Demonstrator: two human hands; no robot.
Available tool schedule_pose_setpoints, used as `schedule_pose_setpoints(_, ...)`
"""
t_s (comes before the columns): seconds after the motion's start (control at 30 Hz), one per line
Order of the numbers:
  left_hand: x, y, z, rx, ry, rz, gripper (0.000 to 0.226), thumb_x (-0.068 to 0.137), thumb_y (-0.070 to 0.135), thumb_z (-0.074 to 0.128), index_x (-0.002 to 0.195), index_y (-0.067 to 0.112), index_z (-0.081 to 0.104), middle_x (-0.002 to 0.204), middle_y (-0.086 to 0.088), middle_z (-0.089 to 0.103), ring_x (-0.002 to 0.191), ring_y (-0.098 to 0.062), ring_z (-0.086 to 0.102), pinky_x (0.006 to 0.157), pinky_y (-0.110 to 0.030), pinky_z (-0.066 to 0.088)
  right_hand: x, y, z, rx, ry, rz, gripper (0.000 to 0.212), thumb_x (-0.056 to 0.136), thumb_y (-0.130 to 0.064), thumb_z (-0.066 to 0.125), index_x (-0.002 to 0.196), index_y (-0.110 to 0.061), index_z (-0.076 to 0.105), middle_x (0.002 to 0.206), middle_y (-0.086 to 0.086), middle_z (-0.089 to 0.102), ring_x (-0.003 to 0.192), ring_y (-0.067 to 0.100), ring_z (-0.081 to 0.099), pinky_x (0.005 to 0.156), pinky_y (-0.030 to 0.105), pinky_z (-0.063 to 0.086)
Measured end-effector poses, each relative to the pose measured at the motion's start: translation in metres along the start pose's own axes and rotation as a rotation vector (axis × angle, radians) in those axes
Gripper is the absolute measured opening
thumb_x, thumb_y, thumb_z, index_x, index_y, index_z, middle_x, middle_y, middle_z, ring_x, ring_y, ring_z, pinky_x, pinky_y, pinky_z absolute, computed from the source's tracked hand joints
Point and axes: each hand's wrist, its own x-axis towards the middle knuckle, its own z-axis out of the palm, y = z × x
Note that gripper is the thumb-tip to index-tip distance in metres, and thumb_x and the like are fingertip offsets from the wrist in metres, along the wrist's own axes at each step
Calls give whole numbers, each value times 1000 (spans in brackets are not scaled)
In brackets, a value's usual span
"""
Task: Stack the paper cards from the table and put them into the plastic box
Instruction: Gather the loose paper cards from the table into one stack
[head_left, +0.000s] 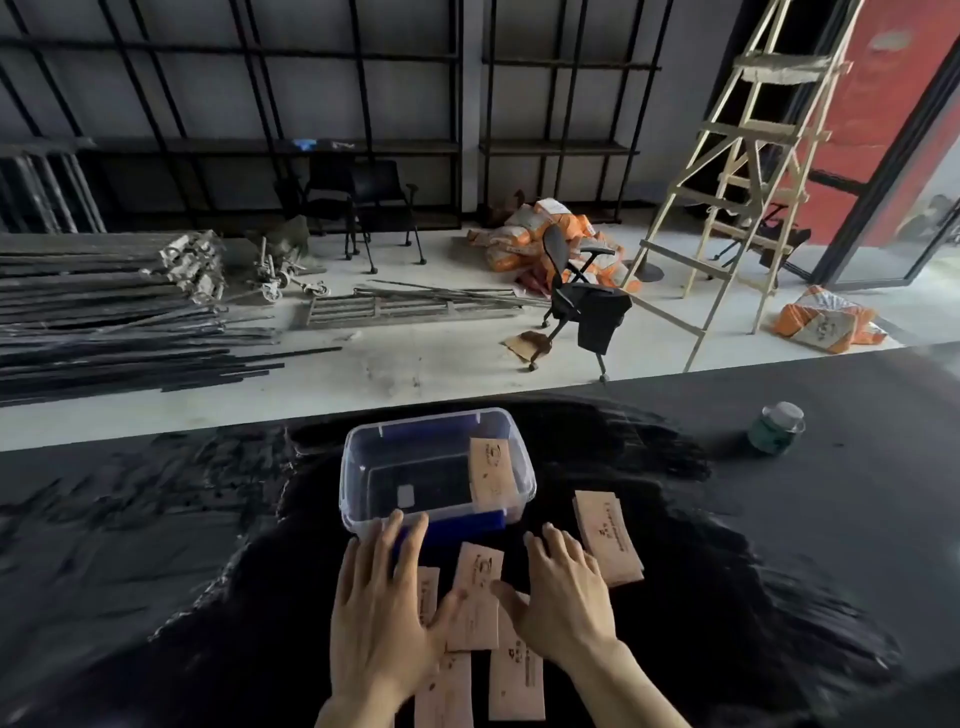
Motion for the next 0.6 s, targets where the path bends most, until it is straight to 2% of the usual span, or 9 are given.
schedule_pose_setpoints(0.07, -5, 5, 4, -20, -70, -14, 81, 85, 70, 45, 152, 23, 42, 156, -4, 44, 146, -23, 38, 122, -44, 28, -2, -1, 5, -11, -5, -4, 79, 93, -68, 52, 154, -18, 41, 158, 7, 43, 147, 29, 39, 120, 41, 39)
schedule_pose_setpoints(0.13, -12, 8, 15, 38, -94, 27, 78, 81, 68, 48, 142, 19, 57, 145, -6, 58, 136, -27, 53, 116, -44, 37, -7, 0, 11, -35, -4, -18, 73, 91, -66, 54, 146, -19, 47, 144, 4, 51, 132, 27, 49, 109, 38, 46)
schedule_pose_setpoints(0.23, -16, 12, 33, 66, -103, 70, 76, 77, 68, 46, 132, 19, 66, 133, -5, 68, 125, -26, 63, 112, -40, 39, -10, 1, 18, -86, -34, -19, 75, 88, -67, 55, 143, -17, 49, 136, 7, 50, 123, 29, 50, 101, 38, 47)
schedule_pose_setpoints(0.27, -17, 12, 37, 62, -112, 87, 75, 79, 67, 46, 137, 22, 61, 139, -5, 63, 130, -25, 58, 113, -40, 38, -11, 2, 18, -105, -48, -22, 78, 87, -68, 55, 144, -16, 48, 137, 8, 48, 124, 30, 48, 101, 39, 46)
schedule_pose_setpoints(0.33, -15, 12, 51, 78, -178, 118, 74, 88, 63, 44, 155, 35, 31, 160, -3, 36, 149, -21, 29, 123, -41, 23, -11, 5, 22, -127, -86, -32, 84, 84, -70, 57, 148, -17, 45, 141, 10, 44, 127, 33, 44, 103, 41, 45)
schedule_pose_setpoints(0.4, -15, 13, 60, 18, -229, 93, 75, 92, 57, 45, 156, 46, 8, 167, 2, 17, 153, -17, 8, 126, -37, 11, -12, 7, 26, -126, -117, -33, 89, 82, -73, 60, 150, -20, 42, 144, 11, 41, 129, 34, 41, 104, 42, 45)
schedule_pose_setpoints(0.43, -15, 14, 63, 9, -234, 76, 75, 92, 56, 47, 155, 48, 8, 167, 4, 17, 153, -17, 6, 125, -37, 12, -13, 8, 26, -123, -116, -32, 89, 81, -74, 61, 150, -21, 42, 144, 10, 41, 129, 33, 41, 104, 42, 45)
schedule_pose_setpoints(0.53, -15, 18, 67, -5, -192, 40, 66, 89, 56, 52, 150, 47, 28, 162, 8, 28, 150, -17, 13, 124, -39, 18, -14, 11, 29, -92, -68, -36, 77, 82, -70, 65, 144, -27, 50, 140, 5, 44, 126, 28, 43, 102, 38, 46)
schedule_pose_setpoints(0.6, -13, 18, 66, 13, -158, 36, 58, 89, 48, 57, 145, 44, 39, 158, 10, 36, 149, -16, 18, 123, -38, 19, -14, 13, 30, -59, -46, -37, 67, 83, -67, 67, 138, -29, 55, 137, 2, 47, 124, 26, 45, 101, 36, 47)
